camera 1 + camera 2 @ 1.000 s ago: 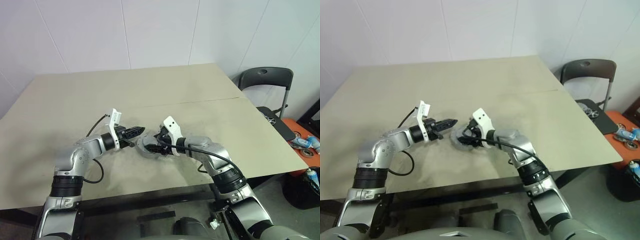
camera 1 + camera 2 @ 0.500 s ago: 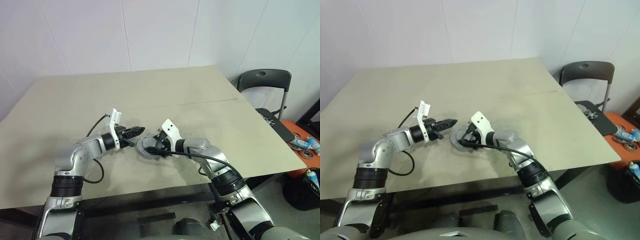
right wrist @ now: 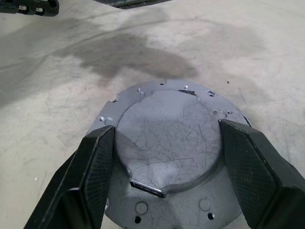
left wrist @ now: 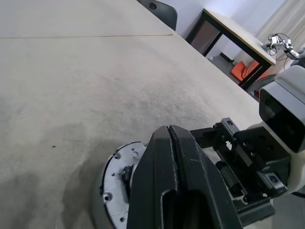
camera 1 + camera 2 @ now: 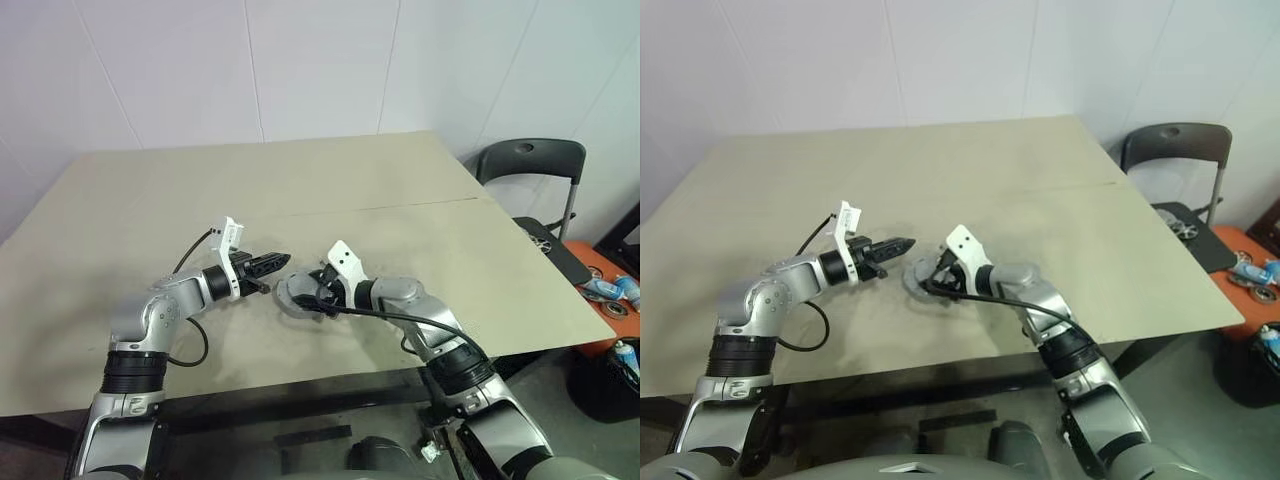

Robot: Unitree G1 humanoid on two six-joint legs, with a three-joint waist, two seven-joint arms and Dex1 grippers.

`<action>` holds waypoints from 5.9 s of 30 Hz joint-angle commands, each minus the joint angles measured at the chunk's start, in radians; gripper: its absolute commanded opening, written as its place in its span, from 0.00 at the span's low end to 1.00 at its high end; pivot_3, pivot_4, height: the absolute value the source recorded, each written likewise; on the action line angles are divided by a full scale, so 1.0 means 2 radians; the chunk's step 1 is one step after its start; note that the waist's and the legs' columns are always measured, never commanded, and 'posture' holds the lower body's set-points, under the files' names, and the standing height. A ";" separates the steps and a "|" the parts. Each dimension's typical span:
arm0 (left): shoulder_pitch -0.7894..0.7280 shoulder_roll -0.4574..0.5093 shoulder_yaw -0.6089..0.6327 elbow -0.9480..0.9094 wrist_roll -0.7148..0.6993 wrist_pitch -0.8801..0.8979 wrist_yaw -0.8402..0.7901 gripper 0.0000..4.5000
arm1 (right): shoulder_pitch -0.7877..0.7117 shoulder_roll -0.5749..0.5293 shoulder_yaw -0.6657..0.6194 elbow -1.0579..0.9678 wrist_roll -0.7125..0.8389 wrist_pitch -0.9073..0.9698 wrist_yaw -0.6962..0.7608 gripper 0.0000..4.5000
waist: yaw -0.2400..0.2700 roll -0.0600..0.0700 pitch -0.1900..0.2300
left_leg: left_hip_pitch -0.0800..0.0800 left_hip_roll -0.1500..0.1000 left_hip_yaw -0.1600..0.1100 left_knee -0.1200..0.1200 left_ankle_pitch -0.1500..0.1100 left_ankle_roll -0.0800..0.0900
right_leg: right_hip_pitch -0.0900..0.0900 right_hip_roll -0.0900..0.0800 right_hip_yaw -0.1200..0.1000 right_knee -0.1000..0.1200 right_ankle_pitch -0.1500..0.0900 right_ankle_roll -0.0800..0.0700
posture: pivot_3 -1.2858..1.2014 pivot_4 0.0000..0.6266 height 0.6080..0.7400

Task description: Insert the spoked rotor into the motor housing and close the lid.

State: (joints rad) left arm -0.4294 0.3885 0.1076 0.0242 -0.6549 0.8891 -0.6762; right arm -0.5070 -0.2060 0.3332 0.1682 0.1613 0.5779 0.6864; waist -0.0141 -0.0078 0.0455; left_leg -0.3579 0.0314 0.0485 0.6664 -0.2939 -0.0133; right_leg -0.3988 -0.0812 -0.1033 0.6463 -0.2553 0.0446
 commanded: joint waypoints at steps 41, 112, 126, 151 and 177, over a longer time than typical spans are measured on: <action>-0.001 -0.013 -0.004 -0.027 -0.007 0.001 0.005 0.00 | 0.004 0.010 0.014 0.097 -0.035 0.038 -0.018 0.68 | -0.001 0.001 0.000 | 0.002 0.000 -0.002 -0.001 -0.001 -0.002 | 0.000 0.001 0.002 0.000 -0.001 -0.002 | 0.52 0.00 1.00; -0.002 -0.016 0.000 -0.010 0.003 -0.012 0.005 0.00 | 0.003 -0.024 0.076 0.087 -0.091 0.023 -0.043 0.68 | 0.003 0.007 -0.005 | -0.009 0.007 -0.013 -0.019 0.020 -0.012 | 0.014 0.015 0.025 -0.008 -0.017 0.001 | 0.52 0.00 1.00; -0.013 -0.019 -0.047 0.038 0.037 -0.029 -0.020 0.00 | -0.002 -0.034 0.079 0.103 -0.103 0.025 -0.040 0.68 | 0.003 0.007 -0.006 | -0.008 0.001 -0.013 -0.023 0.019 -0.010 | 0.013 0.008 0.025 -0.009 -0.020 0.002 | 0.52 0.00 1.00; -0.019 -0.048 -0.069 0.081 0.070 -0.033 -0.031 0.00 | 0.002 -0.027 0.049 0.089 -0.076 0.033 -0.032 0.68 | 0.009 0.007 -0.006 | -0.008 0.001 -0.013 -0.023 0.019 -0.010 | 0.013 0.008 0.025 -0.009 -0.020 0.002 | 0.52 0.00 1.00; -0.028 -0.050 -0.060 0.091 0.072 -0.041 -0.029 0.00 | -0.036 -0.104 -0.113 -0.068 0.084 0.168 0.070 0.97 | 0.012 0.005 -0.004 | -0.024 0.000 -0.013 -0.019 0.019 -0.008 | 0.002 0.011 0.025 -0.007 -0.018 0.005 | 0.52 0.00 1.00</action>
State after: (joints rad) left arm -0.4813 0.2784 -0.0158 0.1949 -0.5220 0.7985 -0.7377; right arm -0.5631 -0.4027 0.1364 0.0880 0.2843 0.8809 0.7978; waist 0.0103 0.0025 0.0375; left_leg -0.4053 0.0313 0.0229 0.6294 -0.2568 -0.0286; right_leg -0.3941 -0.0587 -0.0535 0.6328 -0.2905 0.0556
